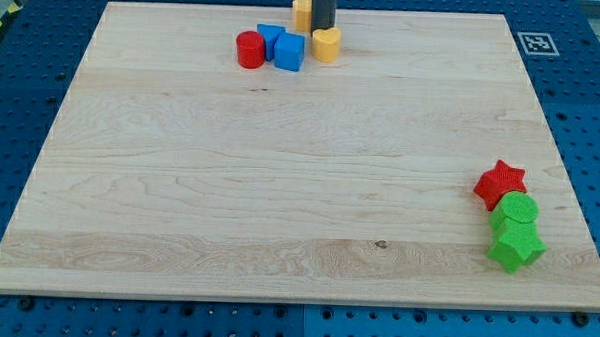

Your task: Move the yellow heart towards the right side of the board

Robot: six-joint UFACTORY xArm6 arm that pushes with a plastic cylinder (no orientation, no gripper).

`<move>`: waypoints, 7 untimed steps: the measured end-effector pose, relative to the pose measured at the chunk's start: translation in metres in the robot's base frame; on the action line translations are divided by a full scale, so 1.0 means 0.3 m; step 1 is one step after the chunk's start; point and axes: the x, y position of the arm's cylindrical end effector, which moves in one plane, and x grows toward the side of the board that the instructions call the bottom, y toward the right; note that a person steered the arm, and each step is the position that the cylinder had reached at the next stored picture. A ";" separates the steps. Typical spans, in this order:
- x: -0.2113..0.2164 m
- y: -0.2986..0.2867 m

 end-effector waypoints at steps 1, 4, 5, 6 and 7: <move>0.027 0.000; 0.168 0.000; 0.194 0.000; 0.195 0.000; 0.195 0.003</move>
